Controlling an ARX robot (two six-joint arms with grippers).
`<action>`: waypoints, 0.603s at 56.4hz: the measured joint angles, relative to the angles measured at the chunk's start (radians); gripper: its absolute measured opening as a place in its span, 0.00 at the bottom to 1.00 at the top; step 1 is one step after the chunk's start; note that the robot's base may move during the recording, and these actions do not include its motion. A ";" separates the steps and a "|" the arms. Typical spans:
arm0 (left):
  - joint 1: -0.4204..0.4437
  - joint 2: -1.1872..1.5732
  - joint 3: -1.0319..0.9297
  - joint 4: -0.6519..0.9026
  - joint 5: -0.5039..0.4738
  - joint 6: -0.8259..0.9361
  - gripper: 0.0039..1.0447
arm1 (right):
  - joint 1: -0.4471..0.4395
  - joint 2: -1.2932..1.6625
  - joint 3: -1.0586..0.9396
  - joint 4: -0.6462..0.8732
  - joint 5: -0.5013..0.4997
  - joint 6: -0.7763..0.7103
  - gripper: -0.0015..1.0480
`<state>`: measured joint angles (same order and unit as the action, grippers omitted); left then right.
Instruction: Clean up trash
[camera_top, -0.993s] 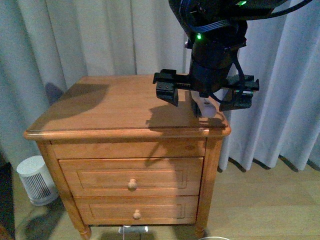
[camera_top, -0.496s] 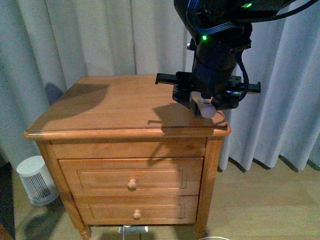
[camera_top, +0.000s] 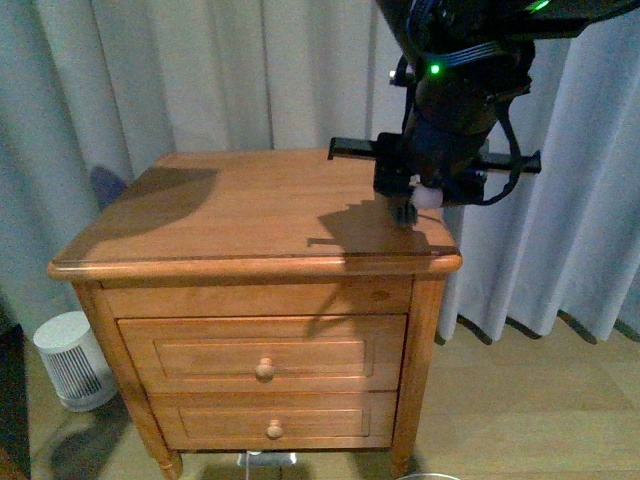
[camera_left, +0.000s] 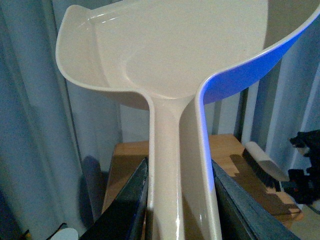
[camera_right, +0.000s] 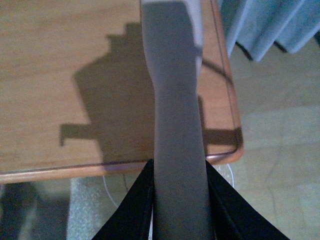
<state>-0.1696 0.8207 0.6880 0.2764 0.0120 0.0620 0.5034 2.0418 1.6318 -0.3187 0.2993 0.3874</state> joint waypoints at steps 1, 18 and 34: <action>0.000 0.000 0.000 0.000 0.000 0.000 0.27 | -0.003 -0.019 -0.018 0.023 0.009 -0.016 0.21; 0.000 0.000 0.000 0.000 0.000 0.000 0.27 | -0.044 -0.371 -0.314 0.302 0.078 -0.190 0.21; 0.000 0.000 0.000 0.000 0.000 0.000 0.27 | -0.034 -0.745 -0.621 0.530 0.170 -0.390 0.21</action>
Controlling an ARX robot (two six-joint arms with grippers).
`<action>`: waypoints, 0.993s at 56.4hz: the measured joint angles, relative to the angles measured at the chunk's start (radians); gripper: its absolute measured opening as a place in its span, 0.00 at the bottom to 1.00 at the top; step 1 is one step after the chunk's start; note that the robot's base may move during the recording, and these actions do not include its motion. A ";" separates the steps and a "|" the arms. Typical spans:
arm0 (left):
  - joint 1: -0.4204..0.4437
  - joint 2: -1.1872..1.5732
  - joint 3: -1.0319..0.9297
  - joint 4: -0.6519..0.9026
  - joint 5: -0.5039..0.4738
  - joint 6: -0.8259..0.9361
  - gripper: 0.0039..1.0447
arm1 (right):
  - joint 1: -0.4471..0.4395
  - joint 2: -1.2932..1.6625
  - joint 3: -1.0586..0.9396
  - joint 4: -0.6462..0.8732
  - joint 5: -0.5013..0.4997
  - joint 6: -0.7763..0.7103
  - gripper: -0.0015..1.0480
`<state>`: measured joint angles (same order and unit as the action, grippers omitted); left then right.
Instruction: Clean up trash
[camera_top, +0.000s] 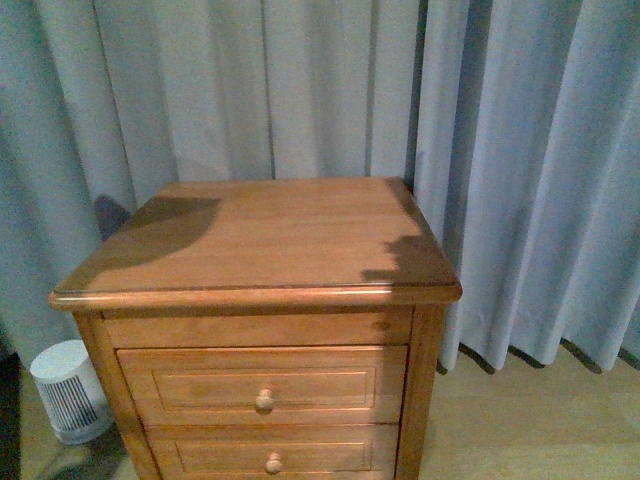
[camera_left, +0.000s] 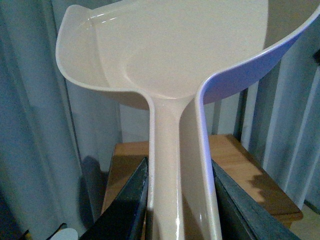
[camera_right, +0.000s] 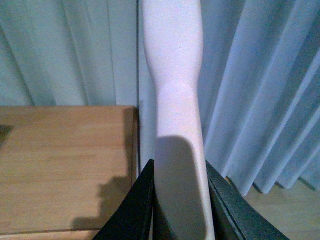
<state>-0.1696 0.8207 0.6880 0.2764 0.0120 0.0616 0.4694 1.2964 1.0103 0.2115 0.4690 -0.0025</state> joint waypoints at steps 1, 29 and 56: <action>0.000 0.000 0.000 0.000 0.000 0.000 0.27 | 0.002 -0.014 -0.010 0.003 0.003 -0.002 0.21; 0.000 0.000 0.000 0.000 0.000 0.000 0.27 | 0.128 -0.377 -0.304 0.121 0.212 -0.130 0.21; 0.000 0.000 0.000 0.000 0.000 0.000 0.27 | 0.176 -0.418 -0.307 0.115 0.238 -0.175 0.21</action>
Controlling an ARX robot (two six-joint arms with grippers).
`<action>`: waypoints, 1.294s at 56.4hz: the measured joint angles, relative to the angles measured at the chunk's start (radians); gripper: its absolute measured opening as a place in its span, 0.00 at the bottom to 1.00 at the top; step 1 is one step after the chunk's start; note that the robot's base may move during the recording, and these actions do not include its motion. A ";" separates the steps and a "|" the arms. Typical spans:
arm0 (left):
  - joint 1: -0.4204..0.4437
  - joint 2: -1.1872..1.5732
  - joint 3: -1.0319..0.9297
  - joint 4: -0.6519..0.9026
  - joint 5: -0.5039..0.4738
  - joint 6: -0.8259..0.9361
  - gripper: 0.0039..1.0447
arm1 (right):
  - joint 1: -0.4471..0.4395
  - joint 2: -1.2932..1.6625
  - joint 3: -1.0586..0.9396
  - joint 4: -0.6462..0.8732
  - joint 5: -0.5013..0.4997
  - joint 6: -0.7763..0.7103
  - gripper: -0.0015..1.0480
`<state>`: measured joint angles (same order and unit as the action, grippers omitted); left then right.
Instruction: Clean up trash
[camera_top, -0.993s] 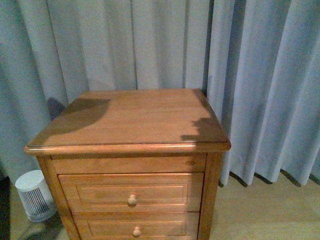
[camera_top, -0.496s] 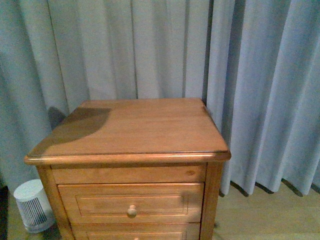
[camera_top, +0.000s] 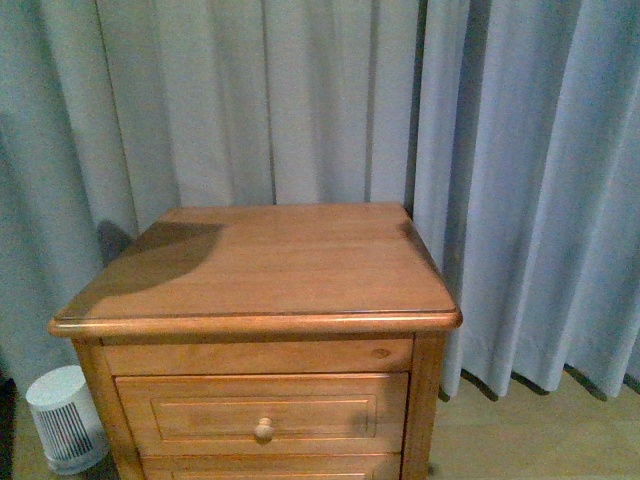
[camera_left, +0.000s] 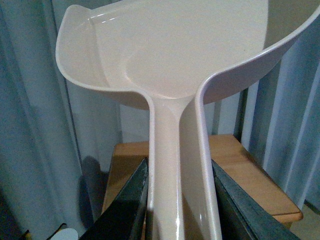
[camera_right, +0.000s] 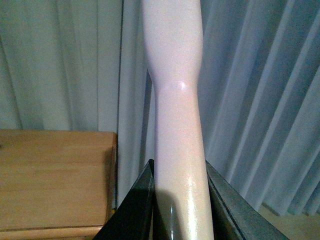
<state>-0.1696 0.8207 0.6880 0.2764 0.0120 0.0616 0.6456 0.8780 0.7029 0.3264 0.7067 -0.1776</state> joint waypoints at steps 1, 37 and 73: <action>0.000 0.000 0.000 0.000 0.000 0.000 0.27 | 0.000 0.000 0.000 0.000 0.000 0.000 0.21; 0.000 -0.004 0.000 0.000 0.003 0.000 0.27 | 0.002 -0.009 0.001 -0.001 0.000 -0.001 0.21; 0.002 -0.003 -0.003 -0.001 0.003 -0.003 0.27 | 0.004 -0.005 0.001 -0.001 0.003 -0.003 0.21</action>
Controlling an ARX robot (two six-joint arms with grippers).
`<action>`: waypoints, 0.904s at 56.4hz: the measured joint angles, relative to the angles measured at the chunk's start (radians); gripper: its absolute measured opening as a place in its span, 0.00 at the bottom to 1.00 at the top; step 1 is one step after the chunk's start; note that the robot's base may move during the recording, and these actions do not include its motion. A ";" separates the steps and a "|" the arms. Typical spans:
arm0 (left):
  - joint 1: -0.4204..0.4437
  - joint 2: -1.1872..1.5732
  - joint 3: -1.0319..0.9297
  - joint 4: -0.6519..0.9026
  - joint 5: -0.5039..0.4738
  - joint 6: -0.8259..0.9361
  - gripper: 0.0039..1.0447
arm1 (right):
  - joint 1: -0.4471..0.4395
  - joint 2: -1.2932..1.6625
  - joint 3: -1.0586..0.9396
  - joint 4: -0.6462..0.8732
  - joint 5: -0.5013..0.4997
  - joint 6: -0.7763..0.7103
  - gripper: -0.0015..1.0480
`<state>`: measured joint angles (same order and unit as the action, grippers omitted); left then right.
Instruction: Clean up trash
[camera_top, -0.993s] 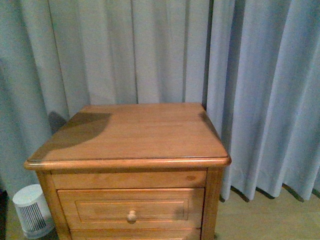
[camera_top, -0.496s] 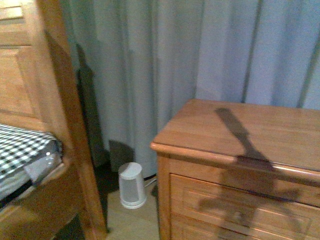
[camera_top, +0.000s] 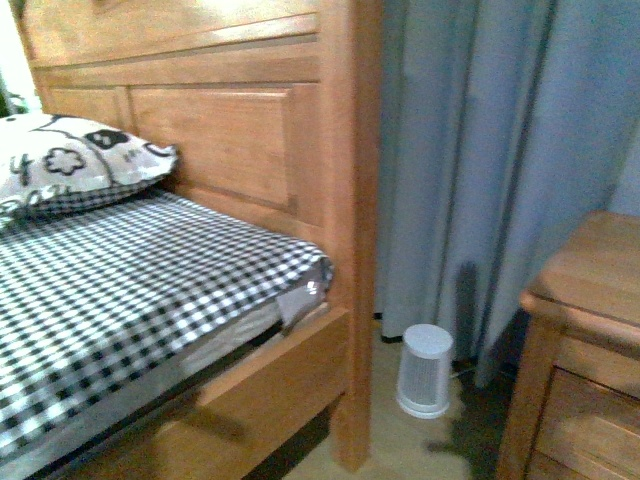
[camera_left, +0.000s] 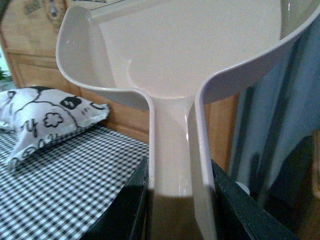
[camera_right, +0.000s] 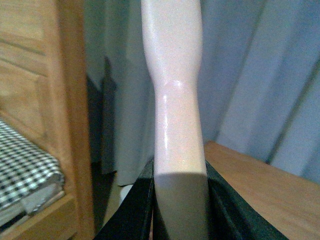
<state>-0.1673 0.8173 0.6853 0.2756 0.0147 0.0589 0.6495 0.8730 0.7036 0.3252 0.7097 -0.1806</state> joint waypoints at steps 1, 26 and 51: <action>0.000 0.000 0.000 0.000 0.000 0.000 0.27 | 0.000 0.001 0.000 0.000 0.000 0.000 0.21; 0.000 0.001 0.000 0.000 -0.003 0.000 0.27 | 0.000 0.002 0.000 0.000 -0.002 0.000 0.21; 0.000 -0.006 0.000 0.000 -0.003 0.000 0.27 | 0.001 -0.001 0.000 0.000 -0.003 0.000 0.21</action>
<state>-0.1673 0.8108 0.6853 0.2756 0.0113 0.0586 0.6506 0.8719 0.7036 0.3252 0.7071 -0.1806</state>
